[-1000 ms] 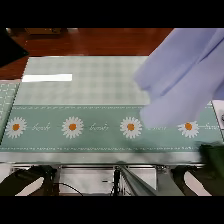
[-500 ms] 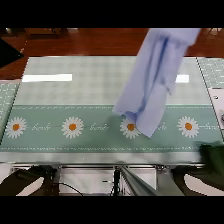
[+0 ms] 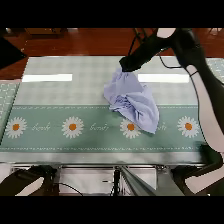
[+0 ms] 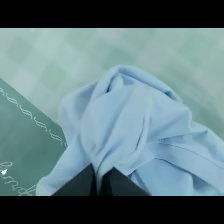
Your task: Fold the shirts.
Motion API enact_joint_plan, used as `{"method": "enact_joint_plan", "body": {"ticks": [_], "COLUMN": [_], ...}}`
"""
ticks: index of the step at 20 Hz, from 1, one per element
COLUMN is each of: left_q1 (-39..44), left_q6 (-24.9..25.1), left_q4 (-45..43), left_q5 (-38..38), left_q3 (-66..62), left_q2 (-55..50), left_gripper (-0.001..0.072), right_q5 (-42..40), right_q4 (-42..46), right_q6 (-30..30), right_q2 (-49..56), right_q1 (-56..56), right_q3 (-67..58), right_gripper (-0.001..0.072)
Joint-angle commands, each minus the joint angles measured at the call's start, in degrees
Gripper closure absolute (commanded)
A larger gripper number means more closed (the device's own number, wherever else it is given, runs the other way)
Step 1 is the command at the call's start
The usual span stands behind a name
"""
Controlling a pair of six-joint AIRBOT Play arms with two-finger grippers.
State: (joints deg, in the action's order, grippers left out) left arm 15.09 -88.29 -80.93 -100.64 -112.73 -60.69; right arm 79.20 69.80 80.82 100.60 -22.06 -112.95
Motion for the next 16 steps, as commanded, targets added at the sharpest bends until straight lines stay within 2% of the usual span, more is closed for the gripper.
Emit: {"method": "enact_joint_plan", "body": {"ticks": [1, 3, 5, 7, 9, 10, 11, 13, 16], "left_q1": [-0.1, -0.1, -0.1, -0.1, -0.1, -0.1, -0.1, -0.1, -0.1], "left_q6": [0.1, 0.7, 3.0, 4.8, 6.0, 6.6, 6.9, 7.5, 8.6], "left_q4": [0.0, 0.0, 0.0, 0.0, 0.0, 0.1, 1.2, 5.9, 16.2], "left_q5": [0.0, 0.0, 0.0, 0.0, 0.0, 0.1, 0.5, 3.0, 6.0], "left_q3": [0.0, 0.0, 0.0, 0.0, 0.0, 0.0, 0.0, 0.0, 0.0], "left_q2": [-2.3, -4.6, -7.7, -11.2, -14.7, -16.4, -18.3, -22.4, -30.0], "left_gripper": [0.0095, 0.0095, 0.0095, 0.0087, 0.0086, 0.0085, 0.0083, -0.0013, -0.0013], "right_q5": [-0.4, -0.2, -3.3, -5.6, -4.0, -2.5, -0.3, 6.1, 12.2], "right_q4": [2.2, 2.7, 3.5, 10.6, 19.8, 21.6, 21.6, 19.5, 9.4], "right_q6": [-0.8, -5.6, -6.6, -6.5, -5.4, -3.7, -2.8, -1.9, -1.8], "right_q2": [3.4, 0.8, -3.6, -8.9, -13.2, -14.8, -15.6, -15.8, -15.8], "right_q1": [-0.9, -0.5, 2.4, 7.2, 13.4, 17.7, 21.9, 30.4, 41.2], "right_q3": [-0.1, -0.1, -0.1, -0.1, -0.1, -0.1, -0.1, 0.2, 5.7], "right_gripper": [0.0361, 0.0341, 0.0341, 0.0321, 0.0233, 0.0233, 0.0233, 0.0233, 0.0233]}}
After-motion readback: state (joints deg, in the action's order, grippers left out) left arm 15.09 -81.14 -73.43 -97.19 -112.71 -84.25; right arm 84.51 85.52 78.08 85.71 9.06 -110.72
